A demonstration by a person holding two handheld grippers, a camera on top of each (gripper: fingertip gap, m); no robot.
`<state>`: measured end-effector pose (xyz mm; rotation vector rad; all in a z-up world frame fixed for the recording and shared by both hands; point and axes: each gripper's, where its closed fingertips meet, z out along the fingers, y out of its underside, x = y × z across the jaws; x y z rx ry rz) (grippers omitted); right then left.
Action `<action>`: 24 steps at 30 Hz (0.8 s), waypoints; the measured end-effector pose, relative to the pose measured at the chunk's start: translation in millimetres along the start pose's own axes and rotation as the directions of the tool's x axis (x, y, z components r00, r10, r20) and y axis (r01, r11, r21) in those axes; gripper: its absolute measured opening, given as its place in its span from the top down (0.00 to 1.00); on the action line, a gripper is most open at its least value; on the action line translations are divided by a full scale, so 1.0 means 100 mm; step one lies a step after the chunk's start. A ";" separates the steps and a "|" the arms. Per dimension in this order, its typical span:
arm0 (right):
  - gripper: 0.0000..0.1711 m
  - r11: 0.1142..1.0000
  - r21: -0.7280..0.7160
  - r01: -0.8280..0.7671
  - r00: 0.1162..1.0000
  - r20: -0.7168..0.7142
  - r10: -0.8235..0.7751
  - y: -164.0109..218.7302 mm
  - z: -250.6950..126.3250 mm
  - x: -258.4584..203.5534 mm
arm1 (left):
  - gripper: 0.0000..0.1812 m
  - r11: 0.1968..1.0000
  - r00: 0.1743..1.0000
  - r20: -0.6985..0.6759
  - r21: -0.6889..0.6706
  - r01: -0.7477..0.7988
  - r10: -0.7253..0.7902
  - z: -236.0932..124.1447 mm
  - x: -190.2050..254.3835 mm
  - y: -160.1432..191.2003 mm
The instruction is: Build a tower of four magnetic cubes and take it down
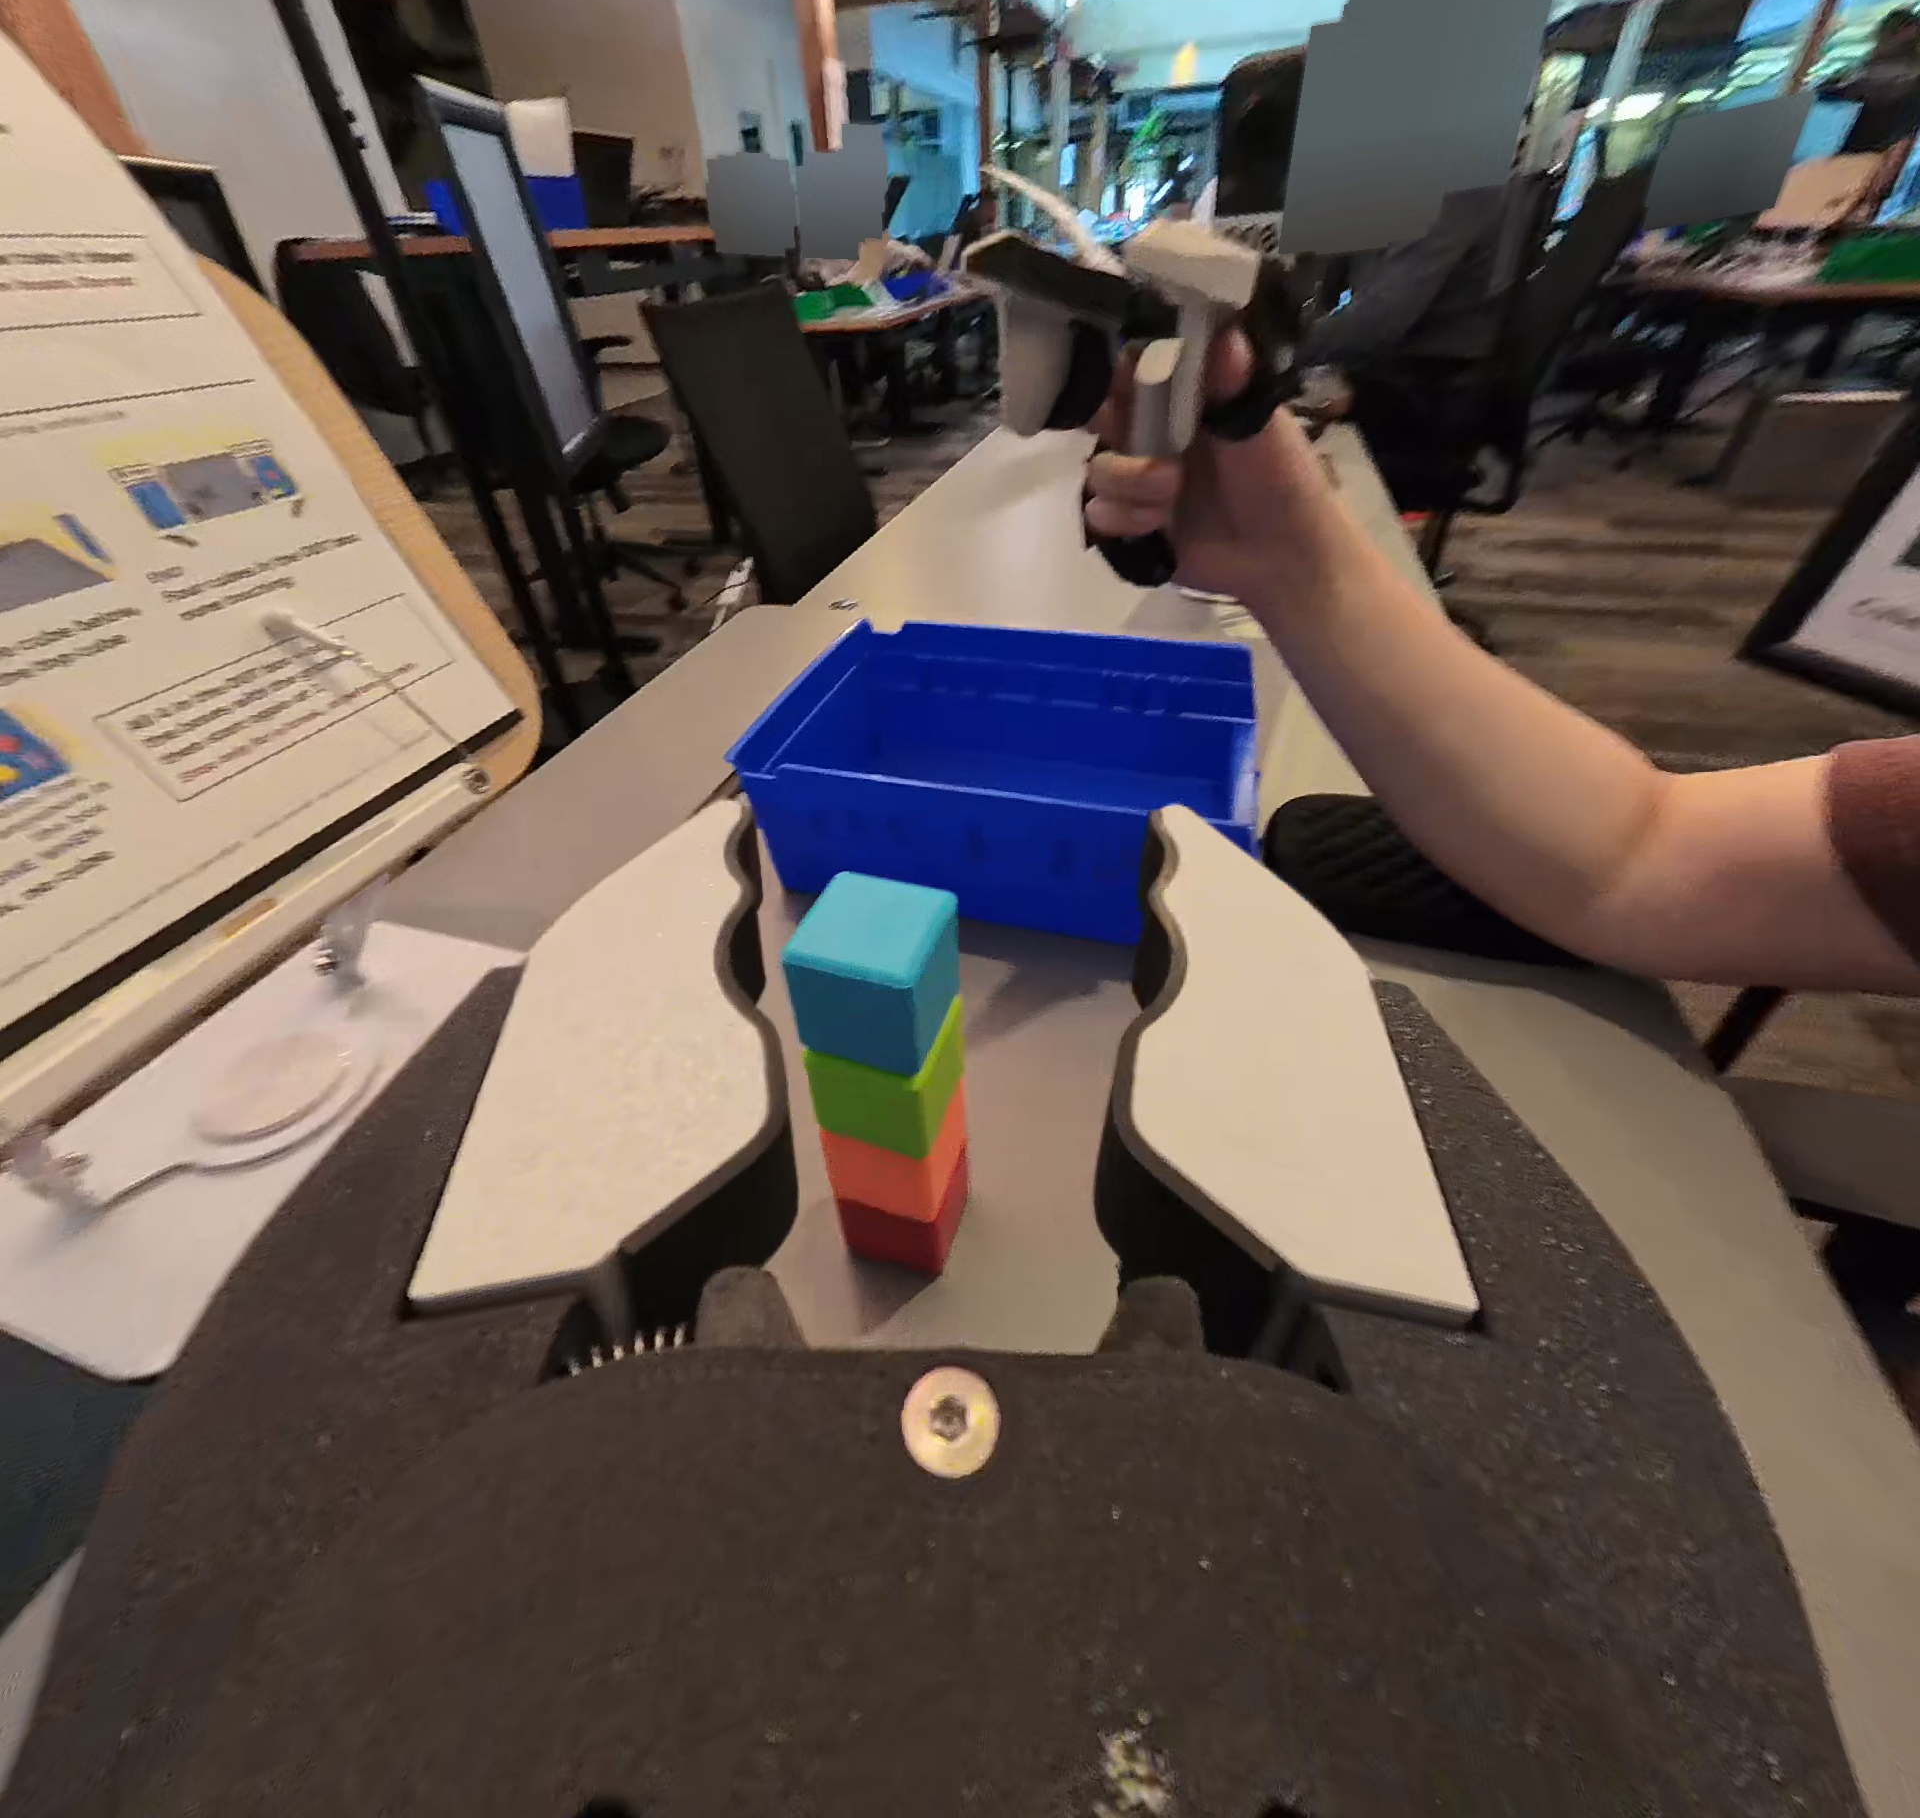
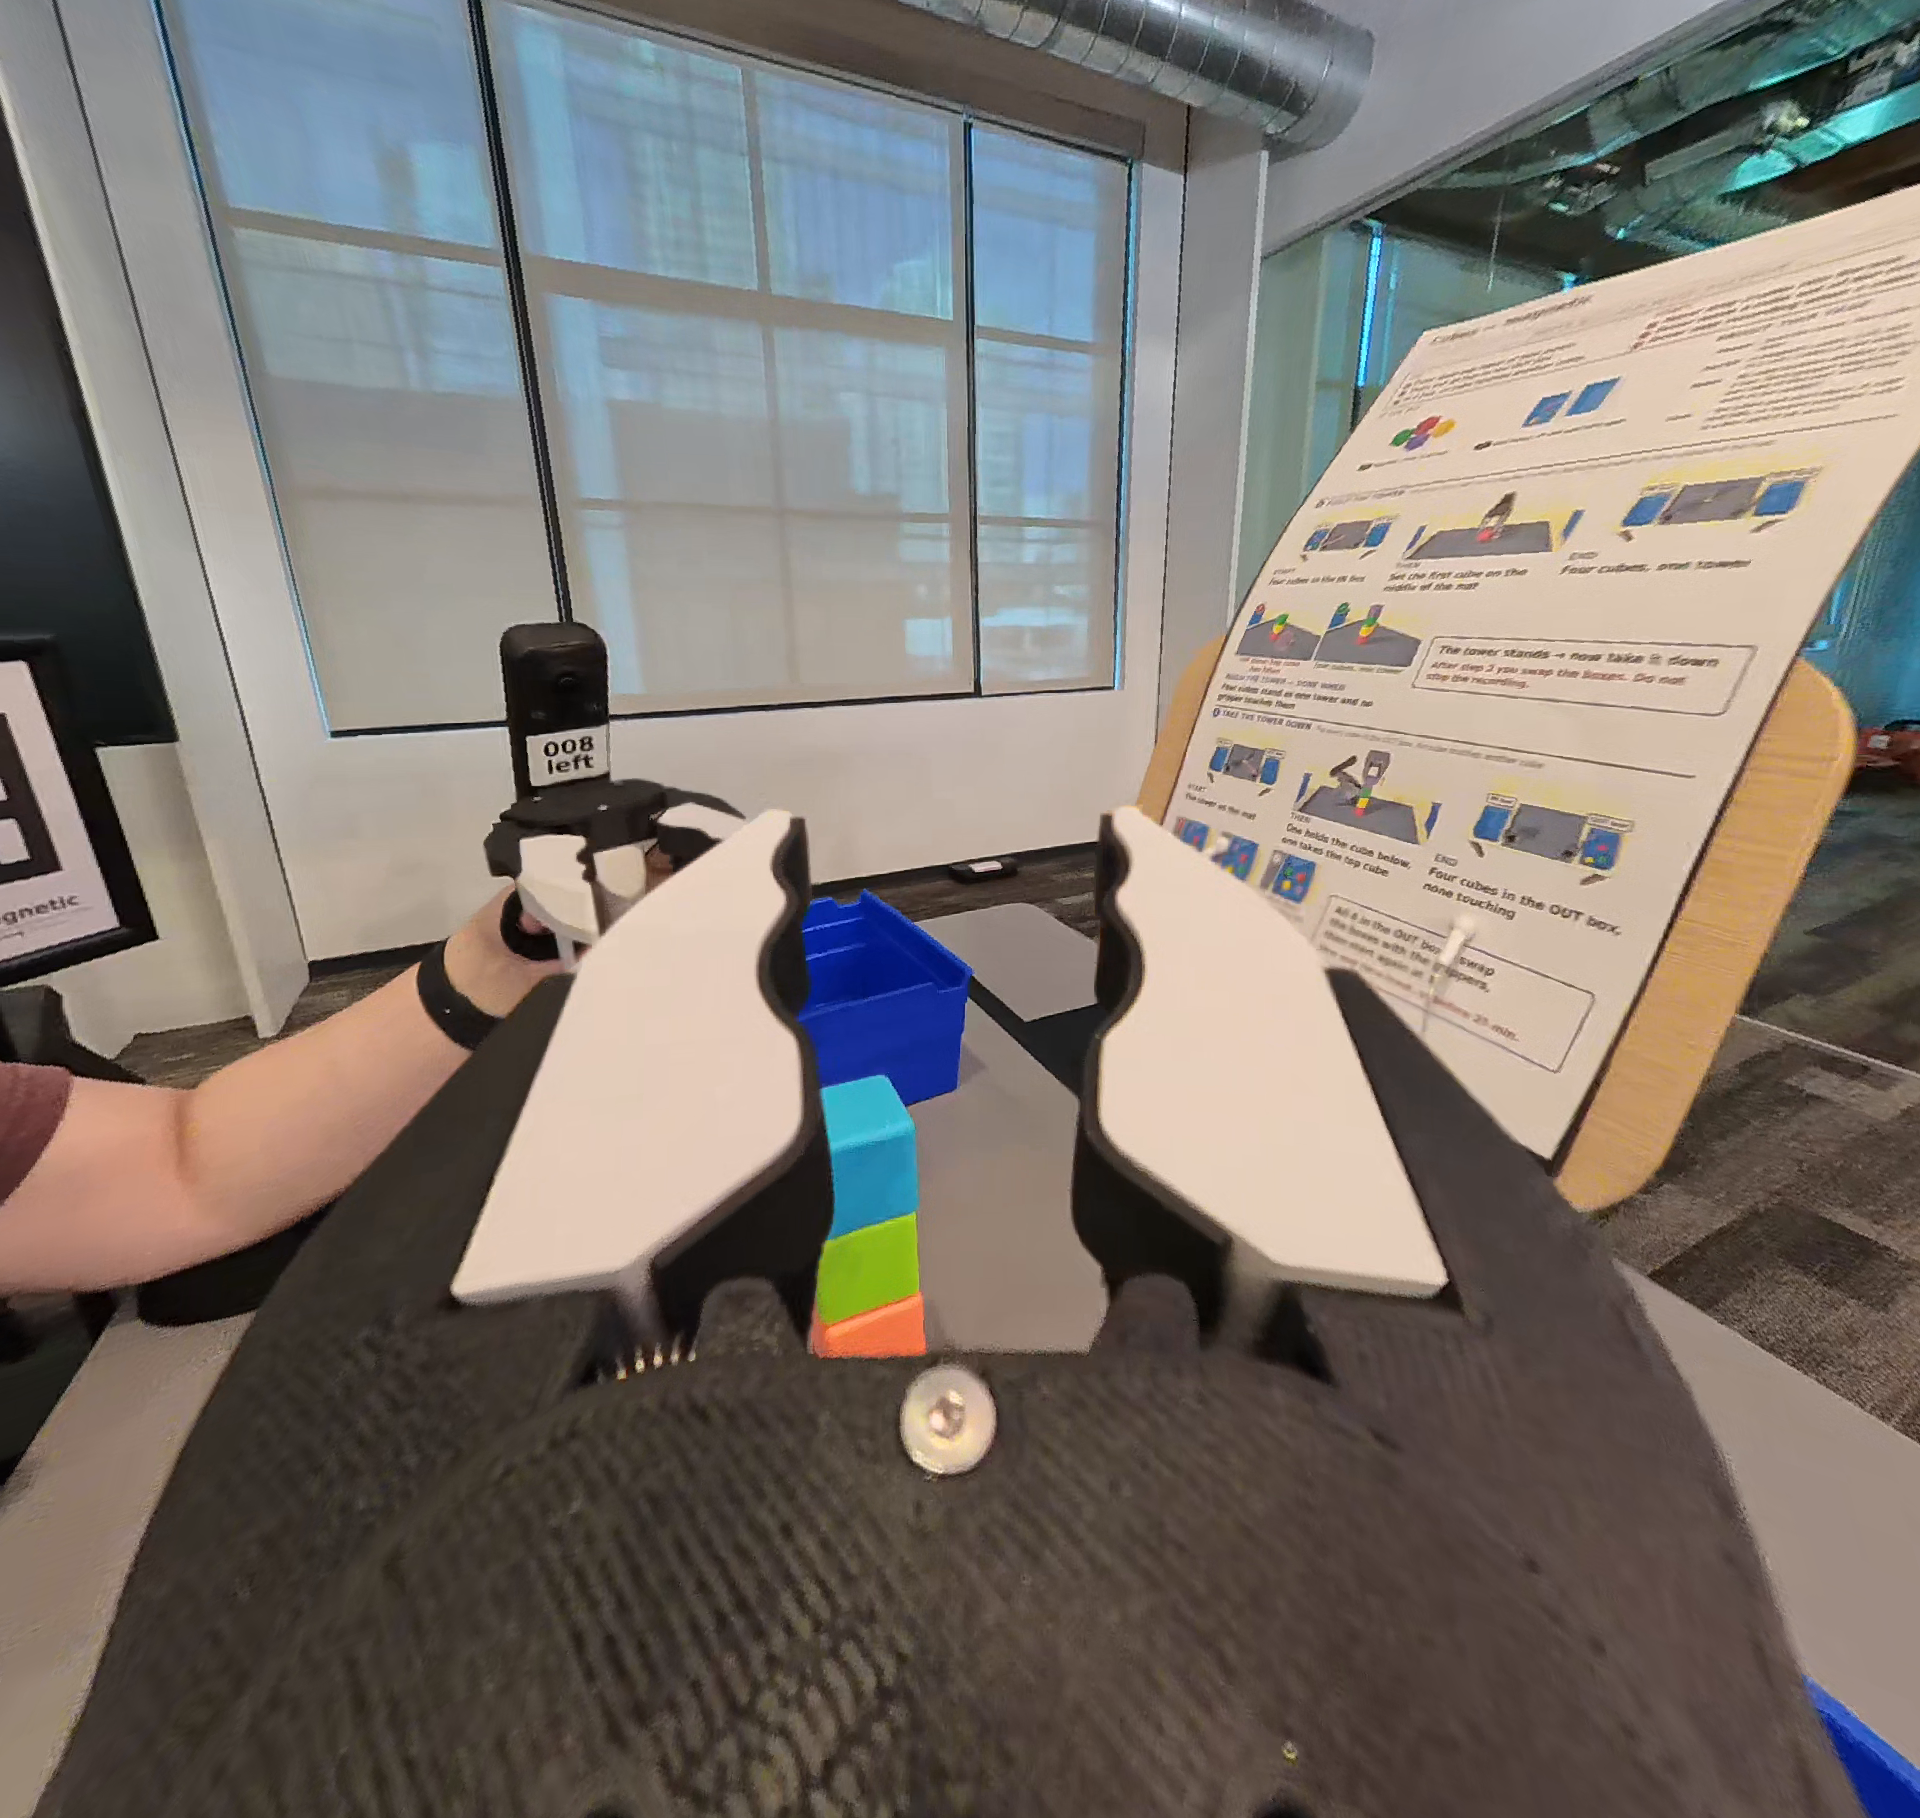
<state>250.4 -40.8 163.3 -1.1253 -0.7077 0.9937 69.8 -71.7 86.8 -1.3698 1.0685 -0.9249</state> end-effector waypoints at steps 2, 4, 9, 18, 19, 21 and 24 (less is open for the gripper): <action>0.72 1.000 -0.021 0.000 1.000 0.016 0.001 0.06 0.05 -0.05 | 0.62 1.000 1.000 -0.013 0.002 0.002 -0.002 0.01 0.02 0.01; 0.73 1.000 -0.022 -0.008 0.999 0.047 0.009 0.08 0.11 -0.12 | 0.63 1.000 1.000 0.007 -0.014 -0.024 0.025 0.01 0.00 0.06; 0.73 0.998 -0.035 0.044 0.998 0.057 -0.042 0.11 0.20 -0.23 | 0.64 0.993 0.995 0.100 -0.119 0.000 0.012 0.05 -0.11 0.25; 0.77 1.000 -0.018 0.007 0.995 0.095 -0.005 -0.02 0.14 -0.36 | 0.69 0.948 0.976 0.195 -0.282 0.147 -0.094 0.04 -0.26 0.66; 0.77 1.000 -0.014 0.013 0.996 0.090 -0.012 -0.04 0.13 -0.36 | 0.69 0.949 0.977 0.197 -0.284 0.141 -0.086 0.06 -0.27 0.67; 0.77 0.999 -0.021 0.030 0.997 0.074 -0.028 -0.06 0.10 -0.33 | 0.69 0.952 0.977 0.199 -0.280 0.124 -0.069 0.09 -0.27 0.67; 0.77 0.998 -0.031 0.051 0.998 0.045 -0.050 -0.07 0.07 -0.28 | 0.67 0.948 0.973 0.229 -0.301 0.102 -0.032 0.13 -0.30 0.74</action>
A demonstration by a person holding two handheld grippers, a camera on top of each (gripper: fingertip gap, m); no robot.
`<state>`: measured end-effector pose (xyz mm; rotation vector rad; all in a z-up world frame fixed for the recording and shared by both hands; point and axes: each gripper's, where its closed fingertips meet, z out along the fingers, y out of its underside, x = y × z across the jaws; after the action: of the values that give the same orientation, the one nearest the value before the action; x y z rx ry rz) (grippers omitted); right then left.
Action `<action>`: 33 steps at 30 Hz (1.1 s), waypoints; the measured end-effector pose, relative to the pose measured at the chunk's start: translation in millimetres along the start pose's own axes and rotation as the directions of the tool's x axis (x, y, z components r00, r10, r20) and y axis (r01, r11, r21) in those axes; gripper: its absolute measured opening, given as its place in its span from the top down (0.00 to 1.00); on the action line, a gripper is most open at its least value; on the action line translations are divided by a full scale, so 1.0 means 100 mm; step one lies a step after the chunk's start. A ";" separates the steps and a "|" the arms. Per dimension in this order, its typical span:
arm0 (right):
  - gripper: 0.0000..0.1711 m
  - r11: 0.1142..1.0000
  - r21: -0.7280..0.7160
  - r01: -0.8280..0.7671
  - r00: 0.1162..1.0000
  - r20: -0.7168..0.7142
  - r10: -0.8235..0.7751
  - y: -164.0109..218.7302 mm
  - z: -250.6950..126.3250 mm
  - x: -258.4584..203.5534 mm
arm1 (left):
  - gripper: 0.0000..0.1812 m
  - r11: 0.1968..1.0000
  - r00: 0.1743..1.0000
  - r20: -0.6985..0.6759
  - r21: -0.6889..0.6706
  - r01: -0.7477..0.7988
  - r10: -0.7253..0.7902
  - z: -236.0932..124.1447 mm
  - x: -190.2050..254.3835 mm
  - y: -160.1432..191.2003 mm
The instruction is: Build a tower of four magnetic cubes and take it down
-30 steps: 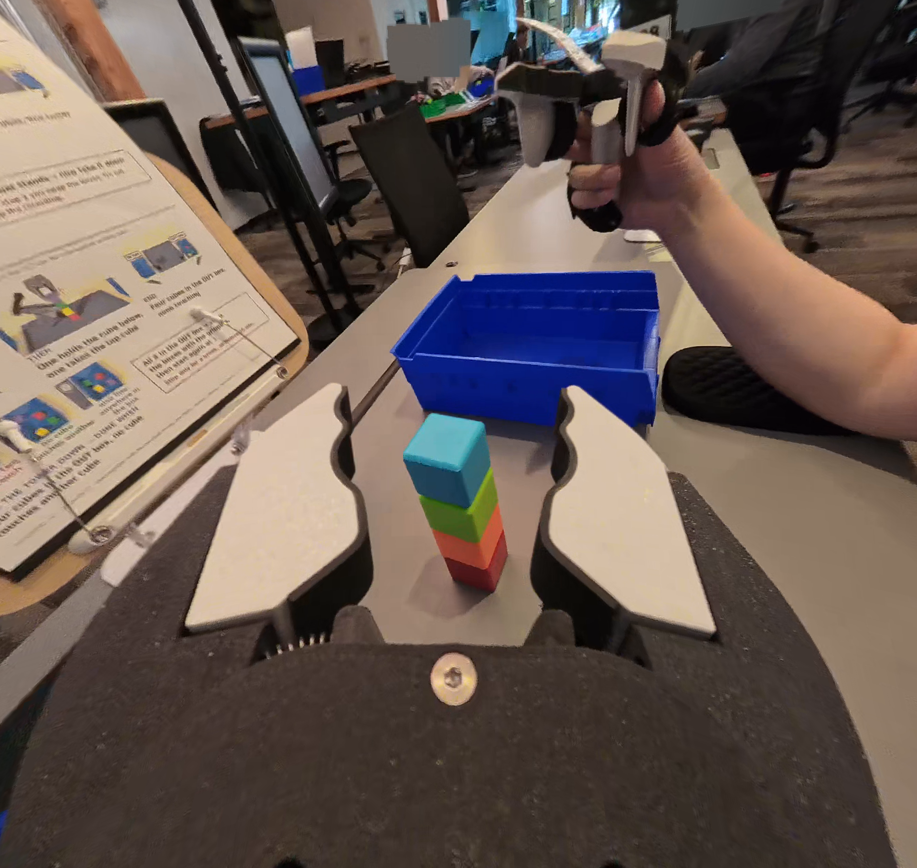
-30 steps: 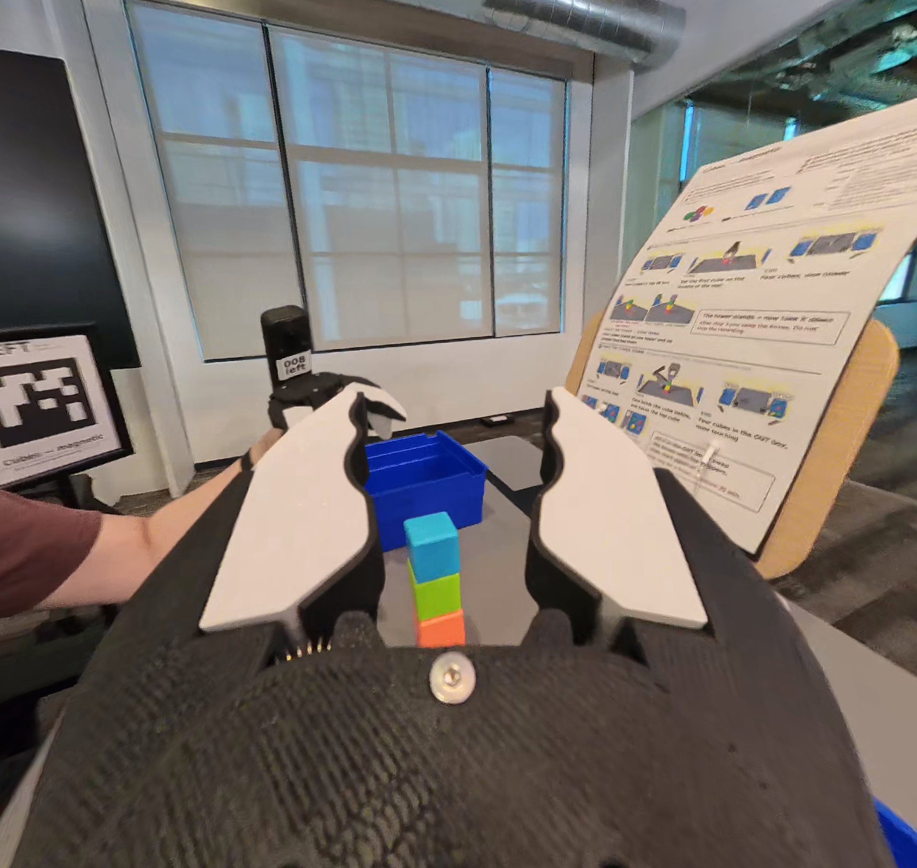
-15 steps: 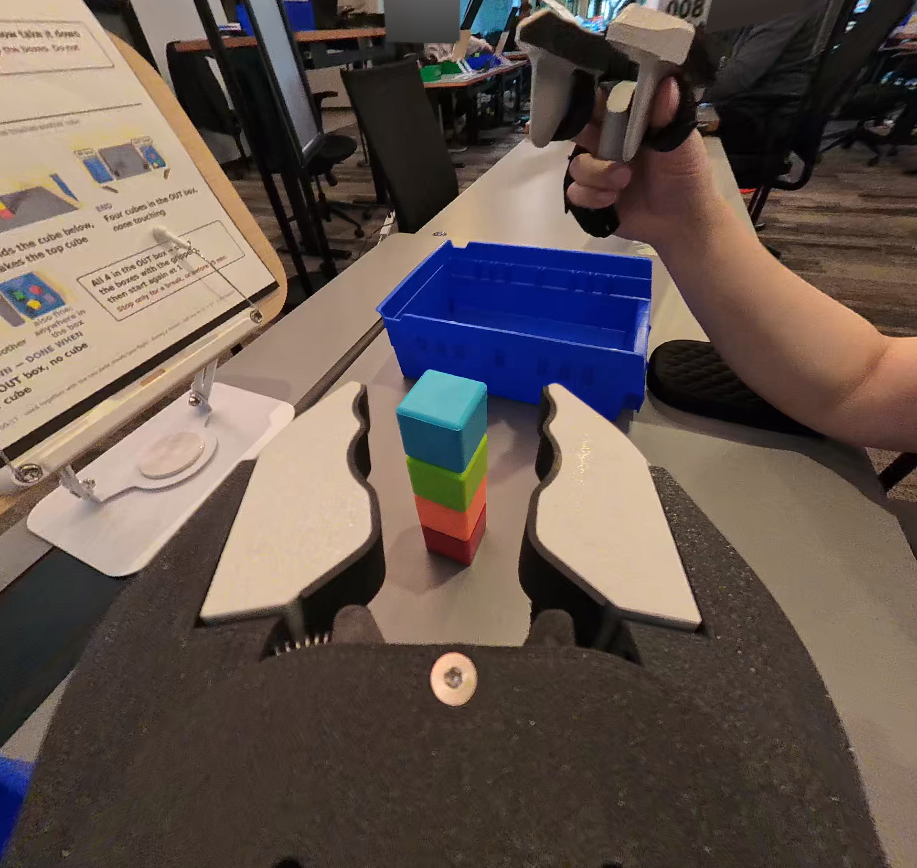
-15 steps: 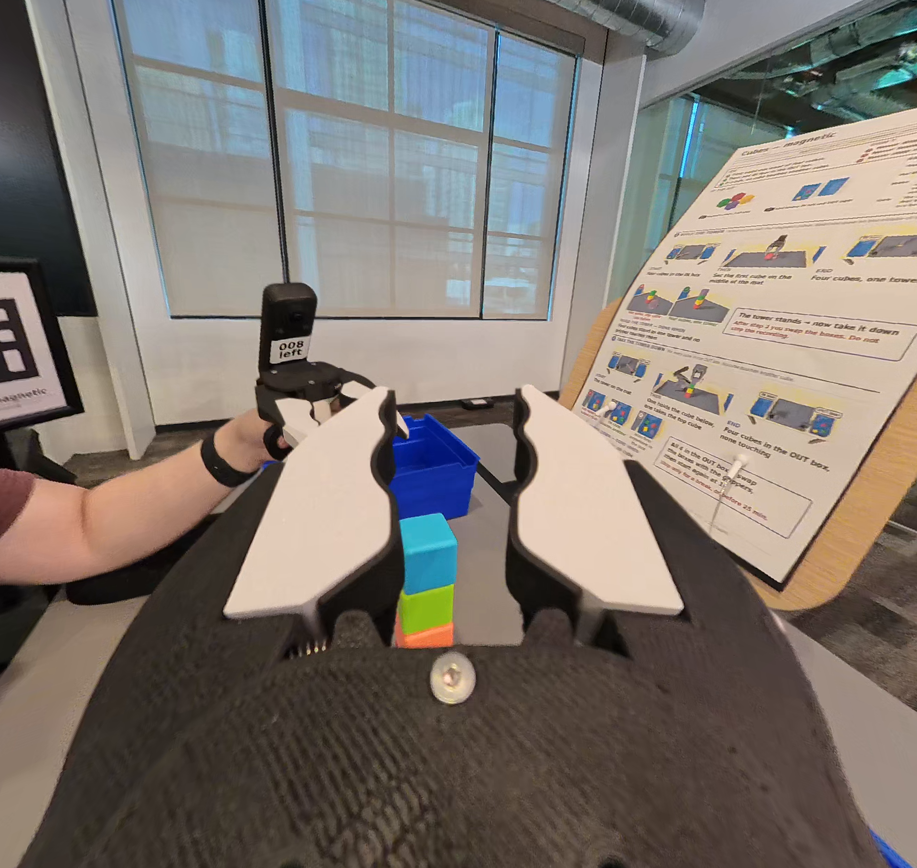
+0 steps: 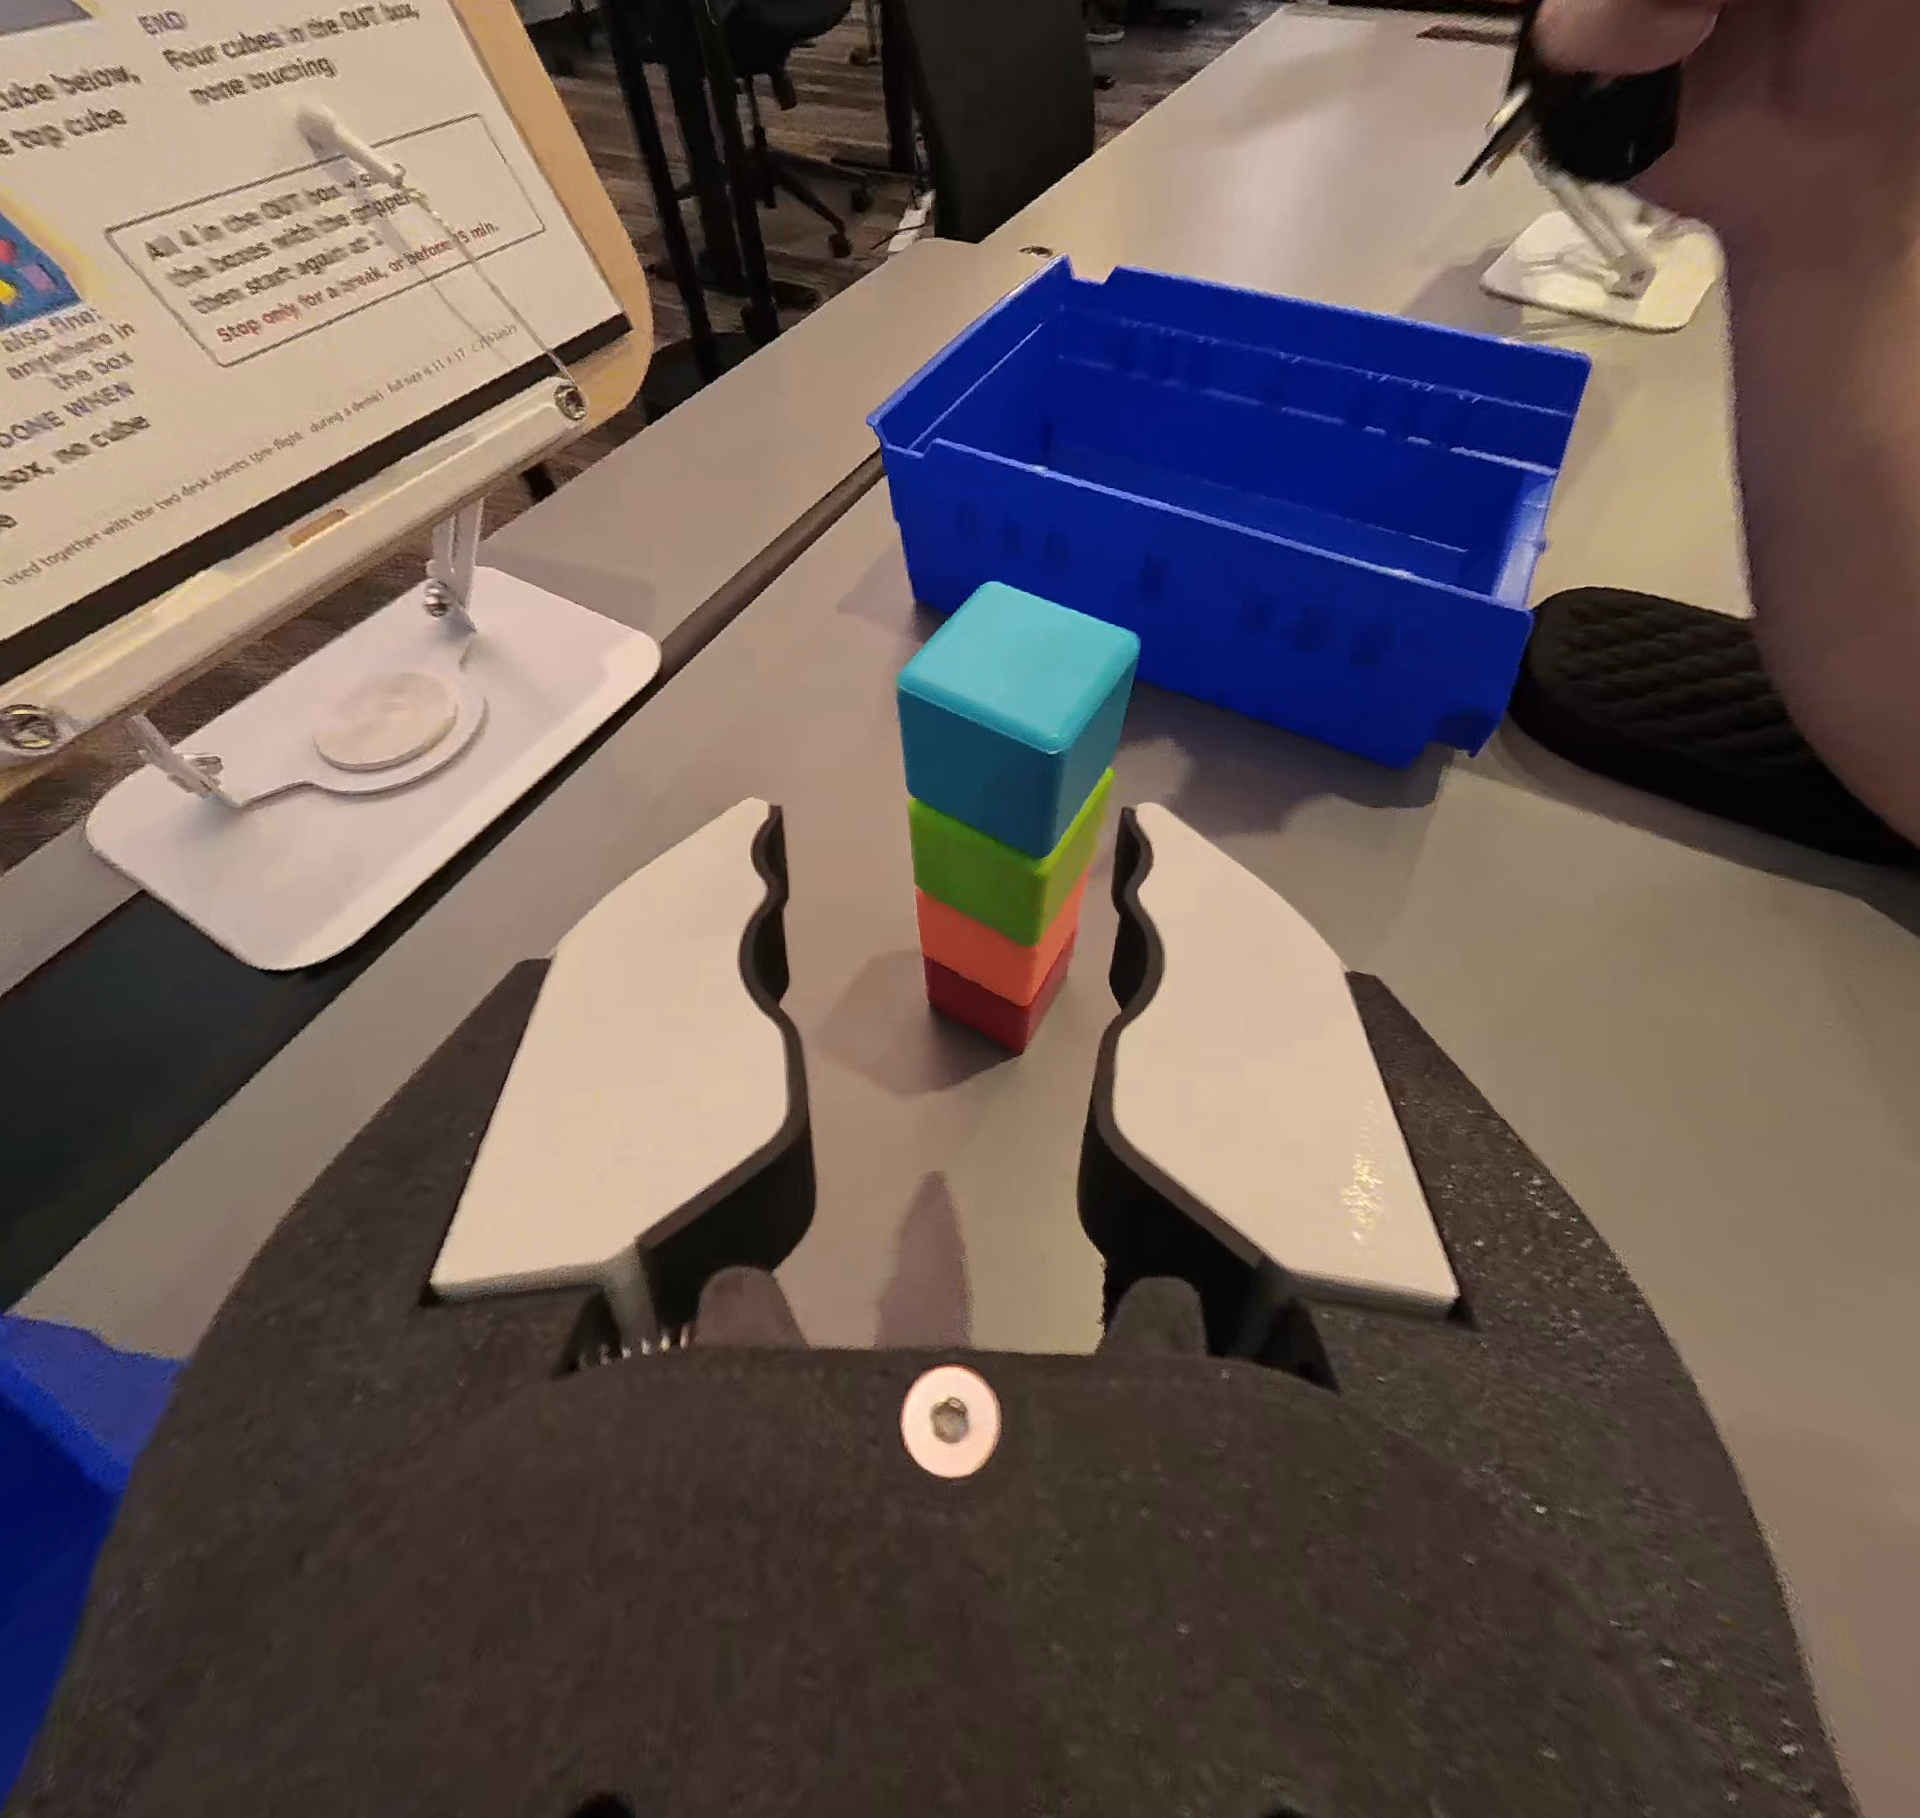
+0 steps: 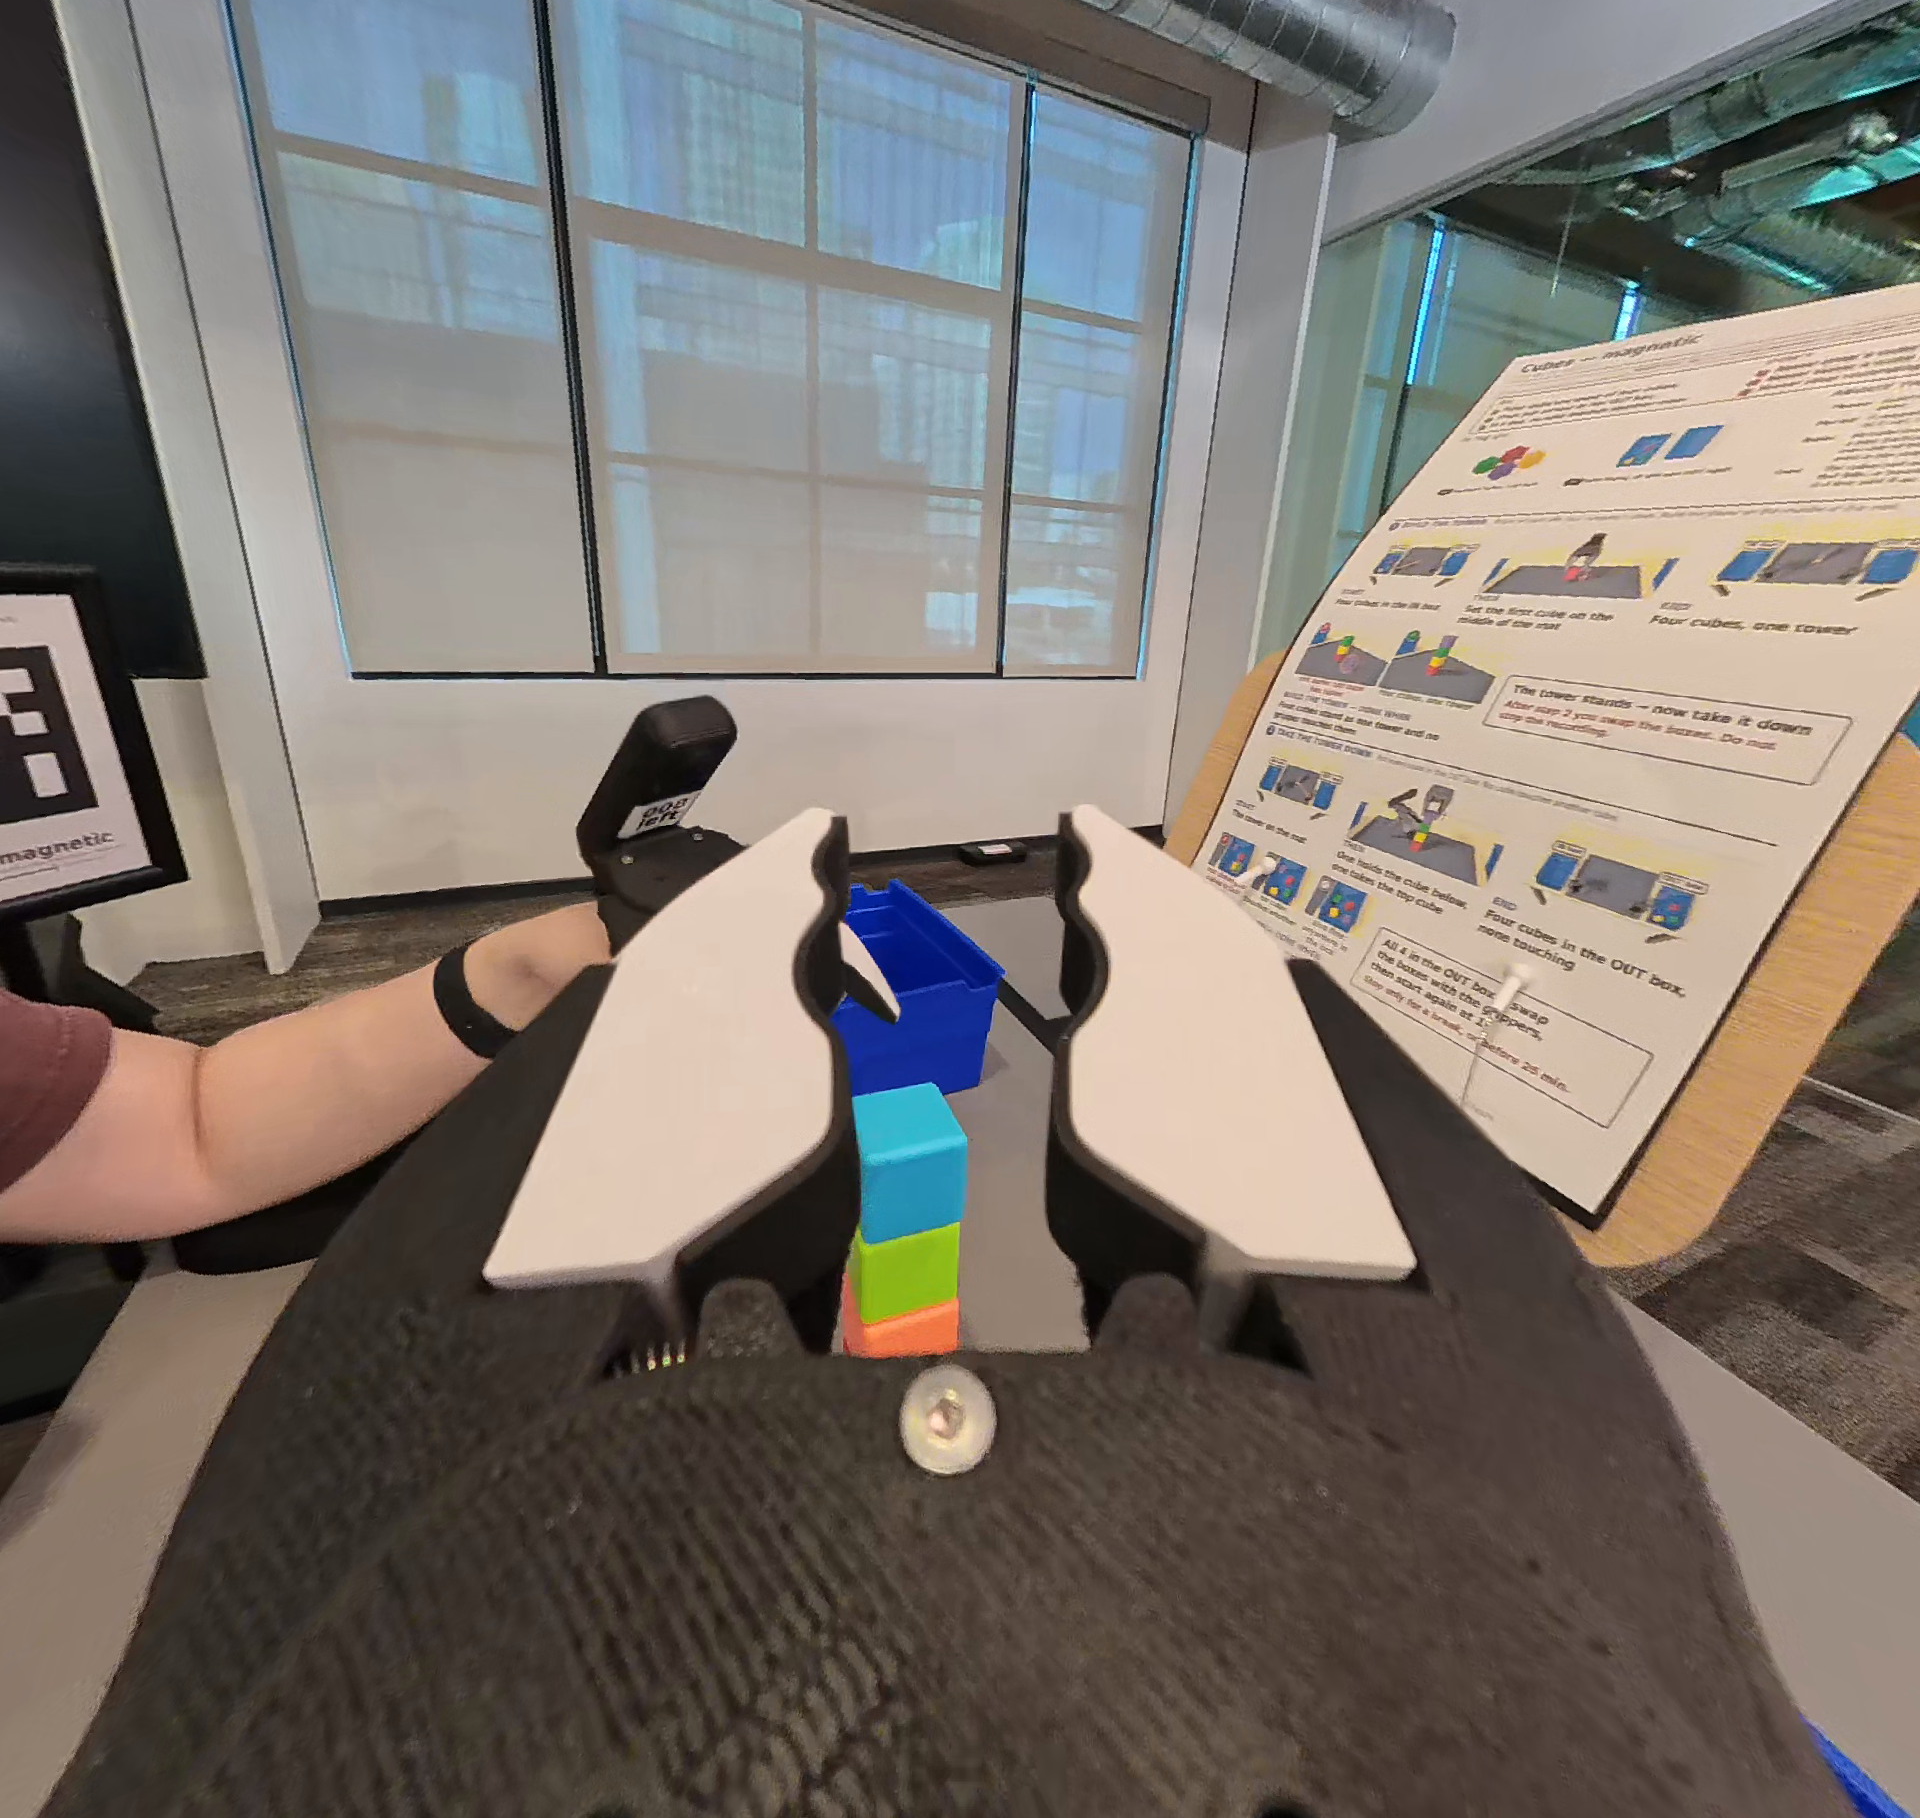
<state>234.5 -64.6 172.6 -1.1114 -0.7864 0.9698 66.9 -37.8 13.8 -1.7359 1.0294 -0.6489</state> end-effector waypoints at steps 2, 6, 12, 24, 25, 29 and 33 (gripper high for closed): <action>0.77 1.000 -0.001 0.001 1.000 -0.003 -0.001 0.00 -0.01 0.01 | 0.66 0.998 0.997 0.059 -0.028 -0.049 0.051 0.05 -0.05 0.05; 0.77 1.000 -0.013 0.005 1.000 -0.007 -0.005 0.01 -0.02 0.01 | 0.67 0.994 0.992 0.074 -0.042 -0.099 0.102 0.13 -0.03 0.11; 0.77 0.999 -0.041 0.028 0.999 -0.014 -0.029 0.03 -0.02 0.01 | 0.56 0.996 0.988 0.121 0.002 -0.094 0.093 0.17 -0.08 0.10; 0.76 0.998 -0.059 0.020 1.000 -0.006 -0.020 0.06 -0.04 0.03 | 0.55 0.979 0.995 0.045 0.188 0.077 -0.087 0.51 0.12 0.08; 0.76 0.998 -0.059 0.021 1.000 -0.006 -0.021 0.06 -0.04 0.03 | 0.55 0.976 0.994 0.042 0.197 0.087 -0.097 0.53 0.12 0.09; 0.76 0.998 -0.059 0.024 1.000 -0.007 -0.024 0.05 -0.06 0.04 | 0.55 0.982 0.989 0.139 0.184 0.030 -0.056 0.59 0.00 0.20; 0.76 0.998 -0.060 0.023 1.000 -0.012 -0.024 0.05 -0.08 0.06 | 0.51 0.971 0.981 0.136 0.213 0.106 -0.137 0.61 0.00 0.20</action>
<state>242.5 -61.6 166.4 -1.1564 -0.8209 0.9238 108.5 -12.7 -27.6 -1.6478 0.7307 -0.6667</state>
